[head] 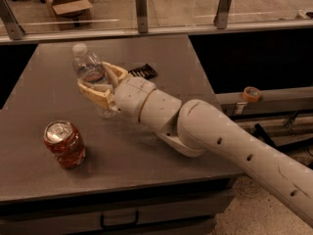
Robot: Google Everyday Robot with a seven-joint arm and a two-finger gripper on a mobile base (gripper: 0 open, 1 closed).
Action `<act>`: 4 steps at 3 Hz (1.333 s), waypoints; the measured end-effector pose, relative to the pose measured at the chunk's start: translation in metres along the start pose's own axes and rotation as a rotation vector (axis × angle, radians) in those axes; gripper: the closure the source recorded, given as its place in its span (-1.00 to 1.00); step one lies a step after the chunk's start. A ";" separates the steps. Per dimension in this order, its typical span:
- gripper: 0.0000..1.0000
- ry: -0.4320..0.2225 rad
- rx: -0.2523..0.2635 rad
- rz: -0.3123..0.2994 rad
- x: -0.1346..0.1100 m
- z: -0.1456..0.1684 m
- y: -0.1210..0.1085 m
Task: Place water bottle upright
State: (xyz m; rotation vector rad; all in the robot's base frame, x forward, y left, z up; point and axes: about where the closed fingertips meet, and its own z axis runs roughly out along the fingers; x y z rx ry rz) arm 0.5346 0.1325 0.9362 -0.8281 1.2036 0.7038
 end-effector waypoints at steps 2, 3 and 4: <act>0.22 0.021 0.074 0.053 -0.001 -0.014 0.002; -0.23 0.040 0.089 0.068 -0.002 -0.017 0.003; -0.69 0.054 0.095 0.078 -0.001 -0.019 0.002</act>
Offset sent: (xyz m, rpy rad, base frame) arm -0.0133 -0.0199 -0.0013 0.0278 0.0953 -0.1031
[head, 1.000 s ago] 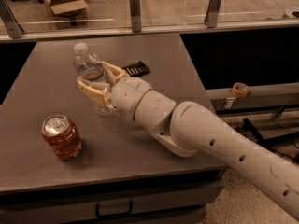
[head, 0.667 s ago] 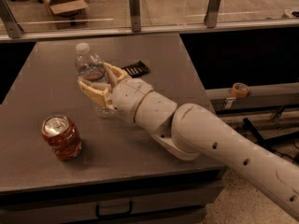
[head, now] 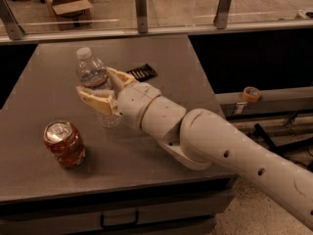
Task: Place water bottle upright
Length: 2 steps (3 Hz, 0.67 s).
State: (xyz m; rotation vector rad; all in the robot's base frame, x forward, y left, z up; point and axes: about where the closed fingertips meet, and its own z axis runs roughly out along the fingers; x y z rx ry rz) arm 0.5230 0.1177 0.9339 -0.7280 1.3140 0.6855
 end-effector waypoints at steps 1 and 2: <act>-1.00 0.017 0.002 0.003 0.000 -0.001 0.000; -1.00 0.035 0.003 0.000 0.000 -0.003 0.000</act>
Offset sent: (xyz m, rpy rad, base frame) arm -0.0011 -0.0073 -0.0009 -0.0453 0.0340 -0.0163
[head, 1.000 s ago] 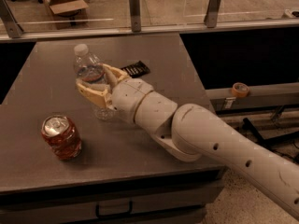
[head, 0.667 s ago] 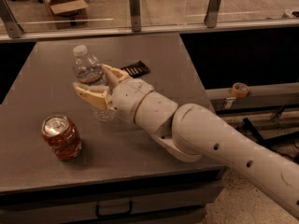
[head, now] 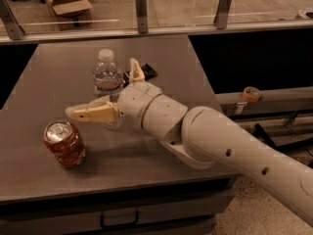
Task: Place water bottle upright
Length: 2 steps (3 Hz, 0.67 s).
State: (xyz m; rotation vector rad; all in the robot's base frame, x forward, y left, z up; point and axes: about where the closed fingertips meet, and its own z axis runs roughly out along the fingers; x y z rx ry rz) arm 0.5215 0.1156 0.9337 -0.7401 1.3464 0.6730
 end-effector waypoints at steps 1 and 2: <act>-1.00 0.018 -0.007 -0.005 -0.001 0.000 -0.001; -1.00 0.035 -0.016 -0.010 -0.004 0.000 -0.002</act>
Offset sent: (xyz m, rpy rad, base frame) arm 0.0030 -0.0049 0.0053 -0.0551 0.0228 0.0151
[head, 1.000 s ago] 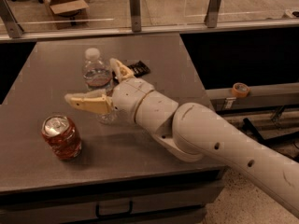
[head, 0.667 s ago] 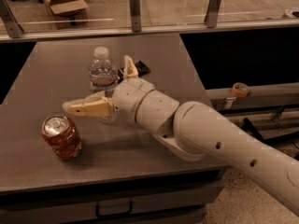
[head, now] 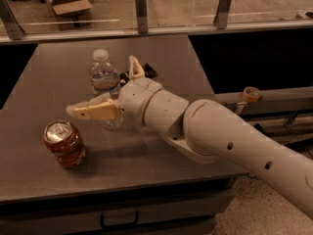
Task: Place water bottle upright
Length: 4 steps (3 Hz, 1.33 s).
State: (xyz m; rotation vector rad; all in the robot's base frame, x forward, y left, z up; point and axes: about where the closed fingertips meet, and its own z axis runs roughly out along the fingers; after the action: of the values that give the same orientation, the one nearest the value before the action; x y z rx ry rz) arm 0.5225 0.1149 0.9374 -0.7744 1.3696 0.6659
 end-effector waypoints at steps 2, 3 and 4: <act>-1.00 0.076 -0.005 -0.016 -0.018 -0.019 -0.001; -1.00 0.122 0.021 -0.026 -0.034 -0.039 0.004; -1.00 0.174 0.064 -0.055 -0.058 -0.062 0.011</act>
Offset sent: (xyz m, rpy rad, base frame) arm -0.0248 -0.0353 0.0323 -0.1230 0.0547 -0.0322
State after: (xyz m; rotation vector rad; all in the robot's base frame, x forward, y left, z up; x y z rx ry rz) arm 0.4709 0.0733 0.9920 -0.8305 1.5141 0.5182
